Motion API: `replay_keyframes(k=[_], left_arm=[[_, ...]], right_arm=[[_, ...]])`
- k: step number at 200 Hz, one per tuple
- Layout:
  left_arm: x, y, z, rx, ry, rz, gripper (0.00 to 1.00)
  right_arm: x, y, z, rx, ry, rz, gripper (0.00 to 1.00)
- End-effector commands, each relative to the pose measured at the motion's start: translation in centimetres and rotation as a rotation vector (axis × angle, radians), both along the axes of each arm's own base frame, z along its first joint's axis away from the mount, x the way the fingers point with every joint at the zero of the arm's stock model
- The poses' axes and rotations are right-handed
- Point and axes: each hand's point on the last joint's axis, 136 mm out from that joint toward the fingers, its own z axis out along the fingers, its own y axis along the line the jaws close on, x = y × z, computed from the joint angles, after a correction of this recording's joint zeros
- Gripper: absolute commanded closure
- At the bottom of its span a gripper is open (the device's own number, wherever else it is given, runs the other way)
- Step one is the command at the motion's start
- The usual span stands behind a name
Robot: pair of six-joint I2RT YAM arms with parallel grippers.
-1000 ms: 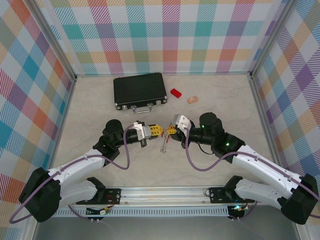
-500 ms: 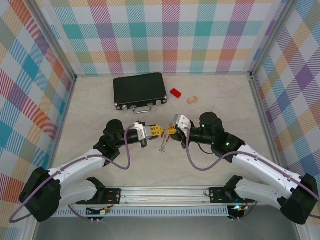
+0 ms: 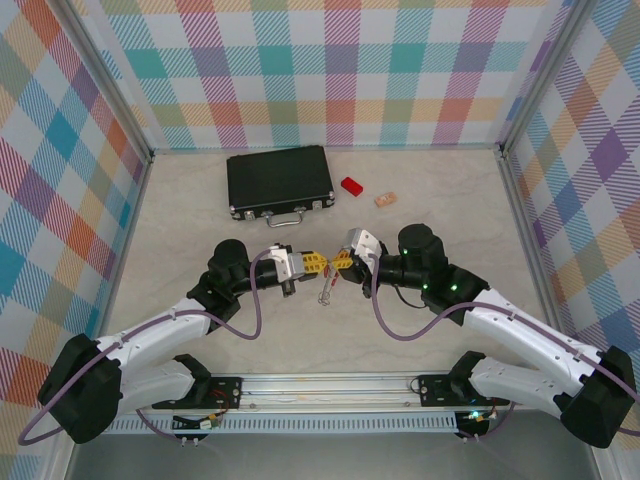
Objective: Put the keys on the keyring
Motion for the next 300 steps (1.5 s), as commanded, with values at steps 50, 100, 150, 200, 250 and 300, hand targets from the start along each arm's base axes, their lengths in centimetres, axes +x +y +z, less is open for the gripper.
replay_keyframes(k=[50,100,150,200,250,300], left_arm=[[-0.6,-0.6,0.4,0.009,-0.014,-0.056,1.0],[-0.6,-0.5,0.7,-0.004,-0.021,-0.051,1.0],[-0.1,0.1,1.7,-0.043,-0.06,0.011,1.0],[0.7,1.0,2.1,-0.078,-0.159,0.097,1.0],[1.7,1.5,1.5,-0.06,-0.181,0.162,1.0],[2.3,1.8,1.2,-0.062,-0.193,0.203,1.0]], right_arm=[[0.2,0.0,1.9,0.05,-0.028,-0.032,1.0],[0.4,-0.2,1.7,0.047,-0.043,-0.042,1.0],[0.3,-0.6,1.5,0.077,-0.142,-0.037,1.0],[0.3,-0.6,1.3,0.054,-0.226,-0.011,1.0],[1.3,-1.6,1.0,-0.025,-0.41,-0.076,1.0],[1.8,-2.3,1.3,-0.179,-0.684,-0.148,1.0]])
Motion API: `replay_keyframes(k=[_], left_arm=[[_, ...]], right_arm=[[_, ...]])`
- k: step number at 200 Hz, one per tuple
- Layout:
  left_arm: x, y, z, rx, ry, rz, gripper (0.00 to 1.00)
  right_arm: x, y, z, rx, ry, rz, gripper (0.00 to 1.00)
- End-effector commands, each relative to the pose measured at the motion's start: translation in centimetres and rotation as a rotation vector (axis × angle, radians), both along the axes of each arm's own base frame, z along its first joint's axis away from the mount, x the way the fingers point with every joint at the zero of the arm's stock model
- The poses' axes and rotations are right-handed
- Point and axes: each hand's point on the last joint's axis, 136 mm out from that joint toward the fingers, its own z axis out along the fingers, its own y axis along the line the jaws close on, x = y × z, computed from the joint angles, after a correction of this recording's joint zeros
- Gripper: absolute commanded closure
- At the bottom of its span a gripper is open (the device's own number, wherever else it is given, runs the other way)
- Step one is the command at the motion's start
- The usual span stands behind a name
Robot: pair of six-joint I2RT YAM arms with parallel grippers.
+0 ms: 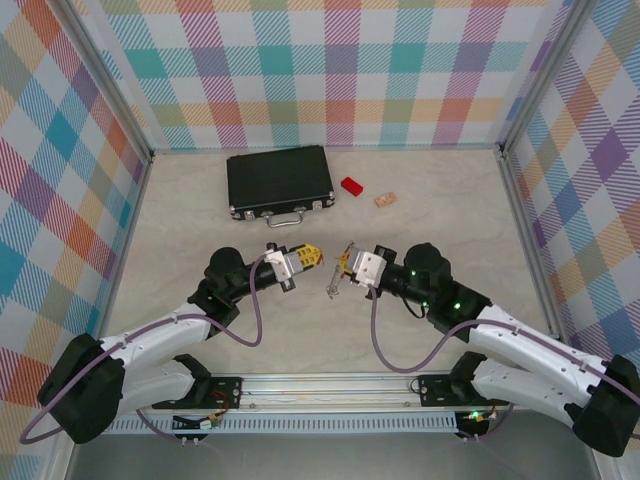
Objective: Put the keys on the keyring
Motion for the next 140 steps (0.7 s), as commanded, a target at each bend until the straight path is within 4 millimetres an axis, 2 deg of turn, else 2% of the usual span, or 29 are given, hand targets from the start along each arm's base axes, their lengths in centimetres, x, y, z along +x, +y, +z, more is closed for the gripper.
replay_keyframes(k=[1,44,140], left_arm=[[-0.02,0.34,1.38,-0.034,-0.077,0.023,1.0],[0.16,0.45,1.28,-0.038,-0.081,0.035,1.0],[-0.05,0.41,1.36,-0.041,-0.082,0.025,1.0]], right_arm=[[0.78,-0.6,1.69,-0.067,-0.226,-0.067,1.0],[0.19,-0.06,1.29,-0.222,-0.444,-0.069,1.0],[-0.05,0.04,1.21,-0.237,-0.491,-0.066,1.0]])
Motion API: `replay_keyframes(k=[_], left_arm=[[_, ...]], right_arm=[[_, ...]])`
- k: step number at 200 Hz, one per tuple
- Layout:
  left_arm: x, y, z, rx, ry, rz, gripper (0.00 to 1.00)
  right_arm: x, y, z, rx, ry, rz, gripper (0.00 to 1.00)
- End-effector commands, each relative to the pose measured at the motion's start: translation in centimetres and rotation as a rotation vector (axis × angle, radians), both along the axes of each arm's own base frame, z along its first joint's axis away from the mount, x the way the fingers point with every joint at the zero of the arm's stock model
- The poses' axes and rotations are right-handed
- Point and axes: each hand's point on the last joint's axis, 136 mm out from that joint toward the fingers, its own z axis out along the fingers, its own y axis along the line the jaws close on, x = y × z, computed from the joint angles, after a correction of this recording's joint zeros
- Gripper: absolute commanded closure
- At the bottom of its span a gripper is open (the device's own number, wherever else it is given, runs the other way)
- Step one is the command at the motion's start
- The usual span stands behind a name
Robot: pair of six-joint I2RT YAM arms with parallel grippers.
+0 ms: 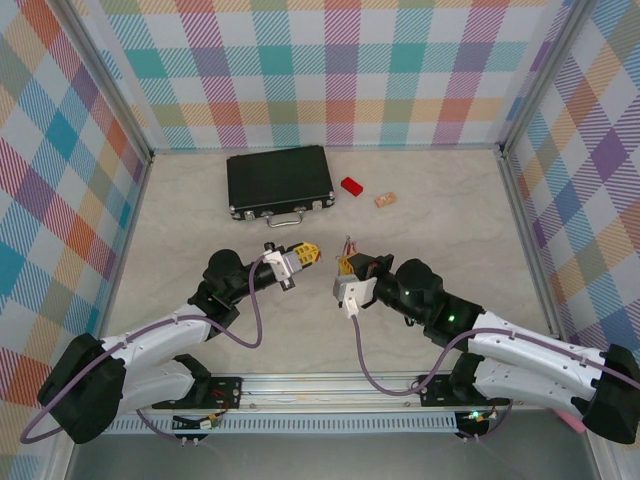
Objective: Put the keys on the keyring
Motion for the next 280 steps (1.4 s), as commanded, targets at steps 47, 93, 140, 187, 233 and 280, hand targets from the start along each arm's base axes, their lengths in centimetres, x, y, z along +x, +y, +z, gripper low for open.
replay_keyframes(k=[47,93,140,187,233,280], left_arm=[[-0.5,0.0,1.0,-0.025,-0.052,-0.013,1.0],[-1.1,-0.4,1.0,-0.024,-0.019,-0.06,1.0],[-2.1,-1.4,0.9,-0.032,0.008,-0.159,1.0],[-2.6,-2.4,1.8,-0.13,0.056,-0.261,1.0],[-2.9,-3.0,2.5,-0.215,0.097,-0.338,1.0],[-2.7,-3.2,2.5,-0.202,0.115,-0.337,1.0]], right_arm=[[-0.2,0.1,1.6,0.05,-0.047,0.003,1.0],[-0.2,0.0,1.7,0.117,0.101,-0.02,1.0],[-1.2,-1.1,1.2,0.212,0.333,-0.013,1.0],[-1.5,-2.0,3.4,0.361,0.435,0.018,1.0],[-1.3,-1.2,4.4,0.423,0.468,0.067,1.0],[-1.3,-0.4,5.0,0.453,0.479,0.106,1.0]])
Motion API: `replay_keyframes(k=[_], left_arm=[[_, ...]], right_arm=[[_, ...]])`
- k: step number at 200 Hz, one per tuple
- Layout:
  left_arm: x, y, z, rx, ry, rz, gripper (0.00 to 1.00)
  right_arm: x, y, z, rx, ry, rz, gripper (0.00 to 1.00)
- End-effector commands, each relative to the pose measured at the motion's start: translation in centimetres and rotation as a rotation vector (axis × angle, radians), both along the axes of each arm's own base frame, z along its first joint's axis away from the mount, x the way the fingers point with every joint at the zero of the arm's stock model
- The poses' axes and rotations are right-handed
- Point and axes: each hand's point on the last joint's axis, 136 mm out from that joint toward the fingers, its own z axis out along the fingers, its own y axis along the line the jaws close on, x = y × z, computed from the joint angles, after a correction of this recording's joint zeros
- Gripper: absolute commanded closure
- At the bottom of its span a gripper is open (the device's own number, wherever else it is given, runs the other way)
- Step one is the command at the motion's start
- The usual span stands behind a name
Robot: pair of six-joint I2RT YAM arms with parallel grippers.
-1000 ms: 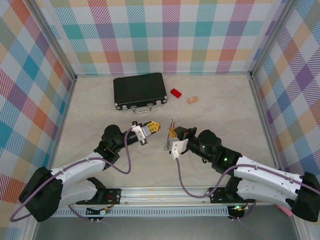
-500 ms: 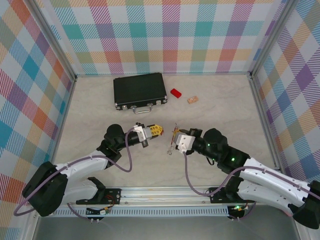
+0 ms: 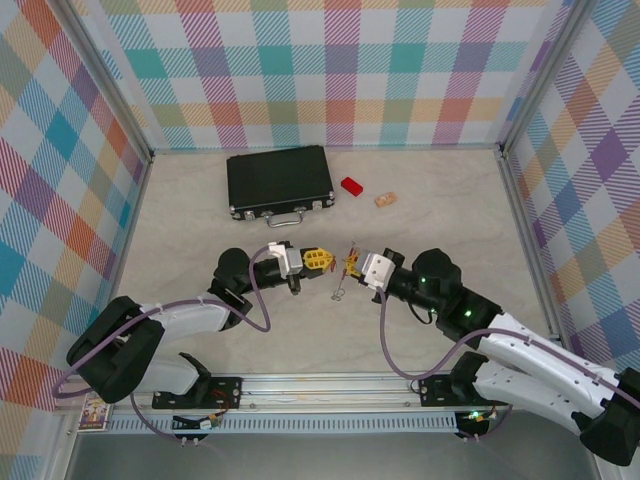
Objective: Put the keys on the keyring
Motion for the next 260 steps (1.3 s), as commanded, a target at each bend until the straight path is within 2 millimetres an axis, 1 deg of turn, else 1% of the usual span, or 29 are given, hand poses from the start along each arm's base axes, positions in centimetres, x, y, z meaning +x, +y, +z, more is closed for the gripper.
replay_keyframes(k=[1,27,68,120,260], left_arm=[[-0.8,-0.1,2.7,-0.054,-0.057,-0.042,1.0],[-1.2,0.0,3.2,-0.059,-0.061,-0.057,1.0],[-1.6,0.1,3.6,-0.064,-0.06,-0.072,1.0],[-1.8,0.2,4.1,-0.074,-0.065,-0.075,1.0],[-2.0,0.6,5.0,-0.102,-0.074,-0.065,1.0]], right_arm=[[-0.2,0.7,3.7,0.111,-0.036,0.038,1.0],[-0.3,1.0,4.6,0.136,-0.049,0.056,1.0],[-0.5,1.1,5.2,0.147,-0.059,0.074,1.0],[-0.4,1.0,5.2,0.164,-0.045,0.064,1.0],[-0.3,1.0,4.4,0.15,-0.025,0.061,1.0]])
